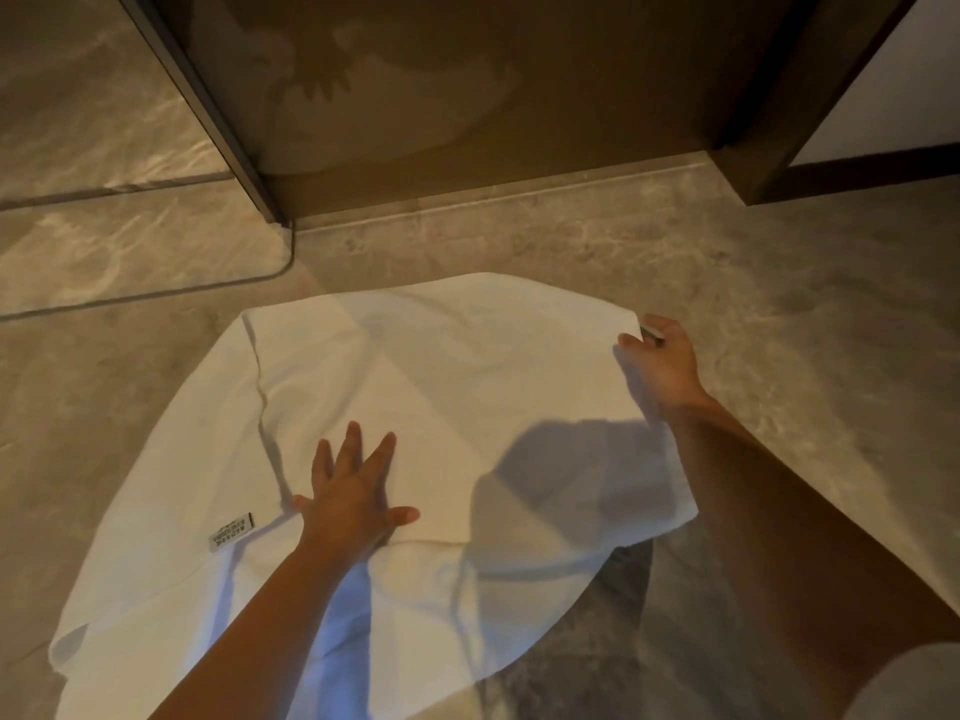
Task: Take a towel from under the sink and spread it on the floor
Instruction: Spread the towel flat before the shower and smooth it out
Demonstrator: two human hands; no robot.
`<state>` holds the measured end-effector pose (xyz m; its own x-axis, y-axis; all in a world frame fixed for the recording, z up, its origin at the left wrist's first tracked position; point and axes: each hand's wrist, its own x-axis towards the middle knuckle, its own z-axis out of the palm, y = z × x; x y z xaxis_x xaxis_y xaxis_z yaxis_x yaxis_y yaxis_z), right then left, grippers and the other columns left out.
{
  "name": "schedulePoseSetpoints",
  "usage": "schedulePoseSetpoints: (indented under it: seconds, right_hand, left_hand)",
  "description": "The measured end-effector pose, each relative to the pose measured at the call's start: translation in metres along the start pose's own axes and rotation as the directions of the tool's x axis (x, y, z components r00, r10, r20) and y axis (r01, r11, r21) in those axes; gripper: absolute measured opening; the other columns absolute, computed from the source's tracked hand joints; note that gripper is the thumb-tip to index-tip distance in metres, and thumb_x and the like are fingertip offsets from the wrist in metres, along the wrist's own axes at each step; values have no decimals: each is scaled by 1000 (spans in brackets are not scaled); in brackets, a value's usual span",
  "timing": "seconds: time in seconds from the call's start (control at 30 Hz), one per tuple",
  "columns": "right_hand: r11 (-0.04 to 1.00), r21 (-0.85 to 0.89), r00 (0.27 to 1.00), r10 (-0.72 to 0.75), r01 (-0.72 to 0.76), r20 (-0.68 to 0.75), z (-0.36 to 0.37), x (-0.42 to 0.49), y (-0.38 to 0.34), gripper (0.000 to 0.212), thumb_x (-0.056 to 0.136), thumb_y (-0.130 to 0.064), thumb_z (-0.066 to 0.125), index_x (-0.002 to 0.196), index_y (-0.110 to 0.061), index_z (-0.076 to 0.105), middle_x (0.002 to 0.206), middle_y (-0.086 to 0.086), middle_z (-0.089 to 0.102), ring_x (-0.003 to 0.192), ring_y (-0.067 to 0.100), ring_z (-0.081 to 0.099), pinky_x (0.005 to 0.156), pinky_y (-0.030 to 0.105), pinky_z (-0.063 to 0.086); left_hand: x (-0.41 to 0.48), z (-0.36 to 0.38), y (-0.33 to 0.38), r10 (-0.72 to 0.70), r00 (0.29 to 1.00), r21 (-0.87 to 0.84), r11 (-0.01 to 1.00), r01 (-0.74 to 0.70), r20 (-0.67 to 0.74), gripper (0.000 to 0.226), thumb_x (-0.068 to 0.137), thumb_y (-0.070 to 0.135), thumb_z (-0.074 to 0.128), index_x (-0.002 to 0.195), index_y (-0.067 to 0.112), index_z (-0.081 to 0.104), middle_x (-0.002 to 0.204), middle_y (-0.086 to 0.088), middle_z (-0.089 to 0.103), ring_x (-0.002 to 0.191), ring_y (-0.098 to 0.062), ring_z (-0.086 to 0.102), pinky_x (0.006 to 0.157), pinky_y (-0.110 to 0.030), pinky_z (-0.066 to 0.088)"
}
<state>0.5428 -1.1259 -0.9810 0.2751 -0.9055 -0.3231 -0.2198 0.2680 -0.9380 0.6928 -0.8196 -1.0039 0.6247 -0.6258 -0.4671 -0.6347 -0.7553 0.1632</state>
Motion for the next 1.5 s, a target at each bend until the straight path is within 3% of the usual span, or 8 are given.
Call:
schedulePoseSetpoints:
  seconds: [0.23,0.43,0.7,0.87,1.0,1.27,1.4,1.5]
  right_hand:
    - [974,-184,991,-125,131,43,13,10,-3,37,86,3,50,120,-10,55,132,11,53,122,20,47,103,31,39]
    - [756,-308,809,-478,577,341,12,-1,-28,44,85,9,49,123,-12,55,126,-8,49,118,3,43,92,-4,29]
    - [783,-576,971,-179,237,156,-7,22,-13,50,86,6,45,135,-5,38,148,13,33,135,27,33,113,34,24]
    - [775,-609,983,-85,169,164,-33,-7,11,40,83,-16,50,123,-22,51,122,15,54,103,29,58,97,44,46]
    - [794,-606,999,-39,39,13,-69,-62,42,36,85,-29,58,120,-22,50,111,5,58,91,19,53,79,30,43]
    - [845,-504,982,-129,180,134,-100,-135,60,30,80,-15,68,109,-15,58,92,-10,55,76,0,53,64,9,39]
    - [859,-474,980,-147,192,132,-100,-137,40,14,83,-6,61,83,-20,61,79,-5,60,70,7,54,58,7,40]
    - [817,-499,955,-209,289,211,-100,-143,16,18,85,-7,58,76,-23,58,71,-8,58,66,7,53,54,10,40]
  left_hand:
    - [-3,0,-2,-22,1000,12,1000,22,5,94,74,64,54,141,39,-8,155,-4,-15,140,-36,-13,111,-59,17]
    - [-3,0,-1,-35,999,23,999,34,6,93,75,64,53,140,40,-9,155,-2,-15,140,-36,-12,112,-57,19]
    - [-3,-1,0,-42,999,13,999,42,11,93,75,63,54,140,41,-7,155,-2,-15,140,-34,-13,112,-56,18]
    - [-2,-1,-2,-49,999,-18,999,50,9,92,73,64,55,140,43,-5,156,1,-13,141,-33,-11,111,-59,19]
    - [0,-2,-3,-45,999,-36,998,45,4,91,73,63,56,140,43,-2,156,0,-12,141,-33,-10,110,-61,18]
    - [-4,-5,2,18,999,2,1000,-18,-37,80,80,53,56,143,29,12,155,-15,4,141,-36,4,112,-55,18]
    - [-34,-1,21,73,952,-256,955,-153,-296,51,81,35,57,125,9,52,134,-21,49,122,-39,44,104,-48,35]
    - [-53,8,34,126,974,-447,872,-198,-186,74,74,64,39,121,10,57,137,-19,47,129,-36,40,110,-46,30]
